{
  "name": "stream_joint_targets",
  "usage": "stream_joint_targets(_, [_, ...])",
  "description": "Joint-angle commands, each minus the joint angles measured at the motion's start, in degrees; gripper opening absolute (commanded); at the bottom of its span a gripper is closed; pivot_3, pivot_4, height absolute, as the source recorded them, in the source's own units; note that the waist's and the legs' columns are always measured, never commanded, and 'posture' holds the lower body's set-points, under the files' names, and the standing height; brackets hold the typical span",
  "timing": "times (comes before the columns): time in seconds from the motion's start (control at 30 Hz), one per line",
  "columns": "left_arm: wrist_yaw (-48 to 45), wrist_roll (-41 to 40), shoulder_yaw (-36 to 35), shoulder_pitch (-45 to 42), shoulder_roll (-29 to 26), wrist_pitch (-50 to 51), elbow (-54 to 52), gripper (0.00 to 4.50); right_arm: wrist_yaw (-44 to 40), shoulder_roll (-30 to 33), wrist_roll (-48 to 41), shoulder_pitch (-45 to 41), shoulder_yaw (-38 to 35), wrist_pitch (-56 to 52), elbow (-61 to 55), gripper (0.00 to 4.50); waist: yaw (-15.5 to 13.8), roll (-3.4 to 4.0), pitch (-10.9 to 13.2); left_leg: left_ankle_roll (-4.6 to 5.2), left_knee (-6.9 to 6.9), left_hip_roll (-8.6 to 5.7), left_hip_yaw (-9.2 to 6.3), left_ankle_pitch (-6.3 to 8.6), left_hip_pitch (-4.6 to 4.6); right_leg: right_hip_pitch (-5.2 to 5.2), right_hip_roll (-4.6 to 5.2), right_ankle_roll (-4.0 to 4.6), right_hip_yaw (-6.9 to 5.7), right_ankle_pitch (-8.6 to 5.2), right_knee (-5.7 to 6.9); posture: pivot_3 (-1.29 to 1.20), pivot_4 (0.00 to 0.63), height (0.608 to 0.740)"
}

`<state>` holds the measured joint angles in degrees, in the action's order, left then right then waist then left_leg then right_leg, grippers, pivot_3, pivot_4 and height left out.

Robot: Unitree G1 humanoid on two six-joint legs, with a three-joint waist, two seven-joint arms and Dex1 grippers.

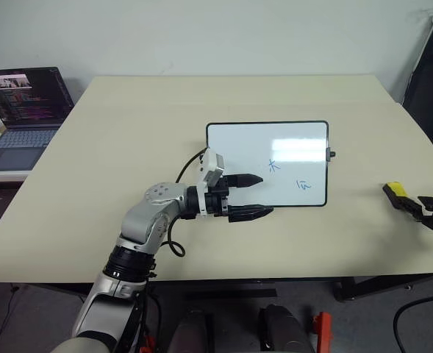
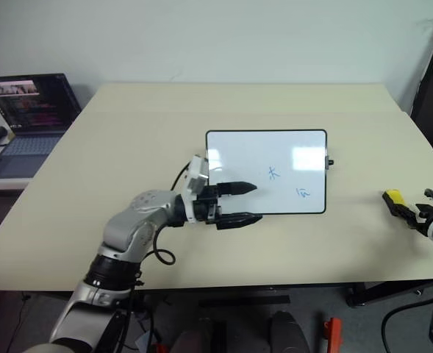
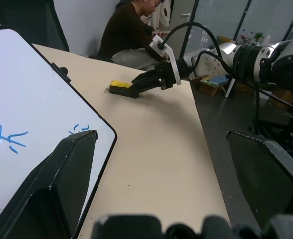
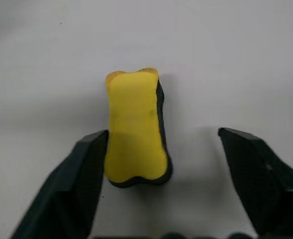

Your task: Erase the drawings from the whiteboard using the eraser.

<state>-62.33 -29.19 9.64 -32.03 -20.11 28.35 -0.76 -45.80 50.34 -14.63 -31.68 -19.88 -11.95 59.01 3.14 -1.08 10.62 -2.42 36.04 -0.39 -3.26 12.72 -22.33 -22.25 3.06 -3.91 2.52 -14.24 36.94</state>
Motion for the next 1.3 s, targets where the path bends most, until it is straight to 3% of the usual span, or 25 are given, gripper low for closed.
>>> stream_joint_targets(0.03, [0.1,-1.24,-1.06,-0.1,-0.15,0.02,-3.16,4.5,0.41,-0.07,0.45,-1.72,0.19,1.42,0.18,2.39,0.04,0.0,0.0,0.0,0.0,0.0,0.0,0.0,0.0,0.0,0.0,0.0,0.0,0.0,0.0,0.0,0.15,0.74])
stream_joint_targets(0.13, [0.21,-1.23,-1.06,0.09,-0.33,0.23,-3.46,4.5,0.76,-0.51,0.66,-2.42,0.72,1.73,0.79,1.23,0.05,0.0,0.0,0.0,0.0,0.0,0.0,0.0,0.01,0.0,0.0,0.0,0.0,0.0,0.0,0.0,0.15,0.74])
stream_joint_targets(0.2, [0.35,-1.29,-1.06,0.29,-0.41,0.43,-3.86,4.5,0.97,-0.8,0.84,-2.79,1.08,1.99,1.25,0.87,0.04,0.0,0.0,0.0,0.0,0.0,0.0,0.0,0.0,0.0,0.0,0.0,0.0,0.0,0.0,0.0,0.15,0.74])
stream_joint_targets(0.6, [0.93,-0.91,-2.42,0.51,-1.93,0.74,-4.03,4.5,0.5,-0.29,0.39,-0.88,0.03,2.13,-2.94,0.86,0.04,-0.01,0.0,0.0,0.0,0.0,0.0,0.0,0.01,0.0,0.0,0.0,0.0,0.0,0.01,0.0,0.15,0.74])
stream_joint_targets(0.67, [0.68,-0.74,-4.56,0.42,-4.28,0.43,-3.45,4.5,0.57,1.71,-2.16,3.96,-3.27,-0.64,-14.23,0.86,-0.08,0.0,0.01,0.0,0.0,0.0,-0.02,0.0,-0.04,-0.02,0.0,0.0,-0.01,0.0,0.0,0.0,0.15,0.74])
stream_joint_targets(0.8, [0.61,-0.91,-9.7,2.46,-10.06,0.05,-2.14,4.5,-1.02,2.87,-18.97,14.12,-13.87,-18.21,-55.07,0.86,0.26,0.48,0.18,0.0,-0.03,0.02,-0.03,0.0,-0.18,-0.21,0.0,-0.03,0.02,-0.02,0.07,0.0,0.15,0.74])
stream_joint_targets(0.9, [0.58,-0.65,-11.7,3.86,-11.85,-0.31,-0.18,4.5,-1.43,3.58,-27.98,12.18,-13.94,-25.55,-67.37,0.85,0.45,0.46,0.24,0.0,-0.02,0.05,-0.04,0.0,-0.08,-0.15,-0.01,-0.29,0.01,-0.17,0.13,0.0,0.15,0.74])
stream_joint_targets(1.03, [0.59,1.9,-12.2,5.58,-13.37,-3.25,3.11,4.5,-1.16,1.79,-32.23,2.35,-1.74,-28.91,-77.64,0.85,0.27,0.05,0.21,0.0,-0.01,0.09,-0.12,0.01,0.18,0.08,-0.02,-0.25,-0.1,-0.17,0.1,0.0,0.15,0.74])
stream_joint_targets(1.17, [4.07,3.67,-13.7,7.48,-12.7,-6.24,3.8,4.5,0.63,-7.69,-22.2,-5.05,16.76,-24.39,-78.17,0.85,-0.22,-0.17,0.18,0.0,0.0,0.11,-0.12,0.01,0.02,-0.04,0.0,-0.19,-0.1,-0.11,0.04,0.0,0.15,0.74])
stream_joint_targets(1.3, [5.32,3.1,-15.05,12.18,-12.92,-7.19,0.07,4.5,3.41,-16.38,-6.36,-8.26,30.75,-14.01,-69.02,0.85,-0.73,-0.18,0.17,0.0,0.0,0.08,-0.16,0.01,-0.54,-0.61,0.03,0.05,-0.12,0.09,0.09,0.0,0.15,0.74])
